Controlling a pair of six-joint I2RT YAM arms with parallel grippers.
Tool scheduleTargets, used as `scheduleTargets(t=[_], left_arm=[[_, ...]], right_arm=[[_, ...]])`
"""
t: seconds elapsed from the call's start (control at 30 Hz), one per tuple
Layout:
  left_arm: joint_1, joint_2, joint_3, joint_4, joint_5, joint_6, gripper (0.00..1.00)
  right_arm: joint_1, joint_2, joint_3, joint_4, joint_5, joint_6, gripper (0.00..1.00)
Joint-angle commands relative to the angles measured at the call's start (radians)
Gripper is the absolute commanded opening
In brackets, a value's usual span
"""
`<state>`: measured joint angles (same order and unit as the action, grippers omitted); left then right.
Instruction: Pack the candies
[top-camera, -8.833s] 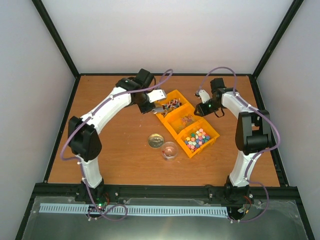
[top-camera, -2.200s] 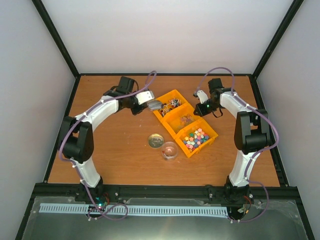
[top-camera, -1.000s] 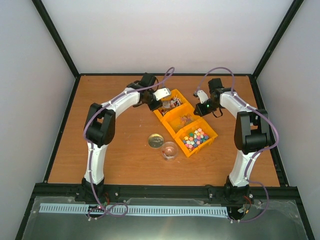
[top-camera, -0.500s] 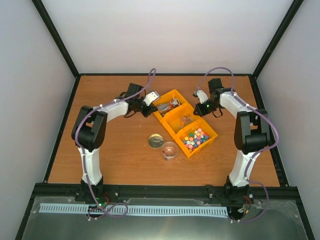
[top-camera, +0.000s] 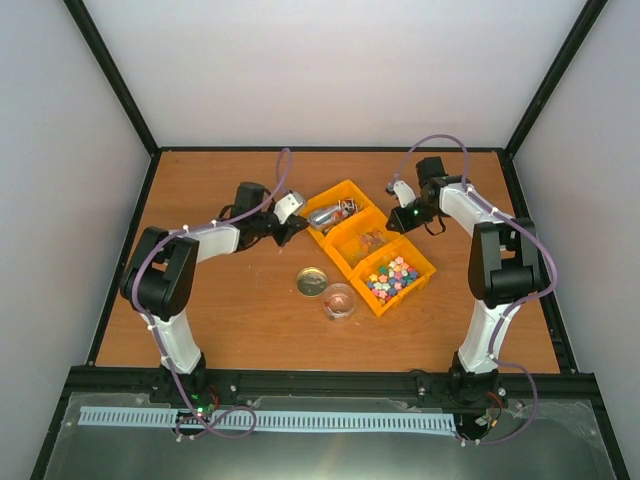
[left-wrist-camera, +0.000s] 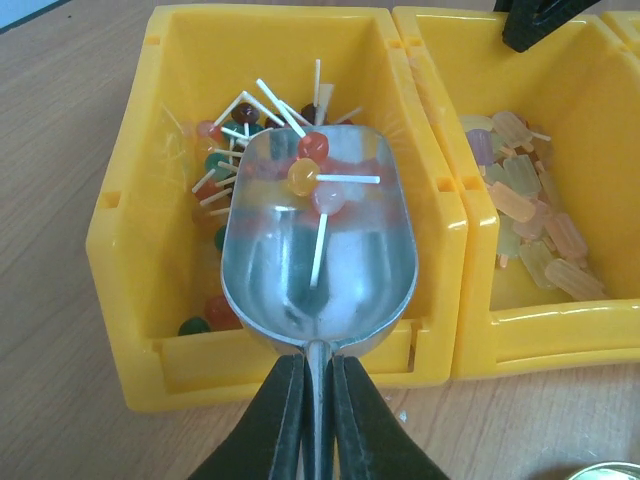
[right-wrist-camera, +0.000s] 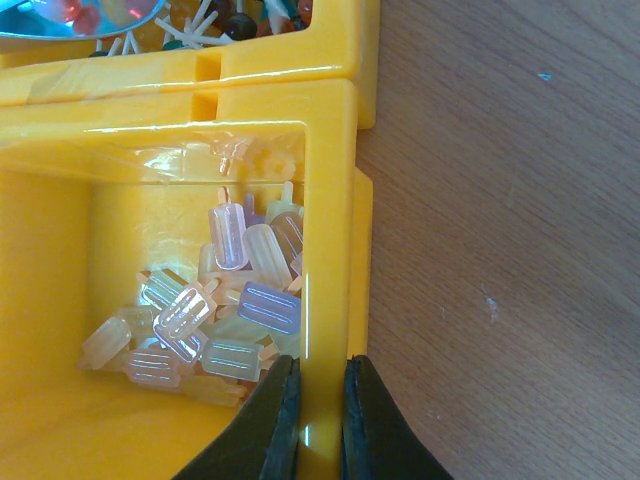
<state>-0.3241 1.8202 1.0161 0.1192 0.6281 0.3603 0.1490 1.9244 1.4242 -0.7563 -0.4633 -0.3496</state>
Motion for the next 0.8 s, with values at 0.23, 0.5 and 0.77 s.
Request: scheduleTargets(t=[0.23,0.5,0.77], left_arm=[[0.03,-0.092,-0.104,0.236,0.075,-0.016,0.01],[0.063,-0.168,-0.081,0.161,0.184,-0.026,0.01],[0.065,-0.341,-0.07,-0.215,0.254,0.186,0.01]], right_arm=[[-0.017,0.023,0.006,0.0,0.046,0.015,0.03],[-0.017,0.024,0.007,0.0,0.043,0.013,0.03],[-0.017,0.025,0.009,-0.002,0.038,0.013,0.03]])
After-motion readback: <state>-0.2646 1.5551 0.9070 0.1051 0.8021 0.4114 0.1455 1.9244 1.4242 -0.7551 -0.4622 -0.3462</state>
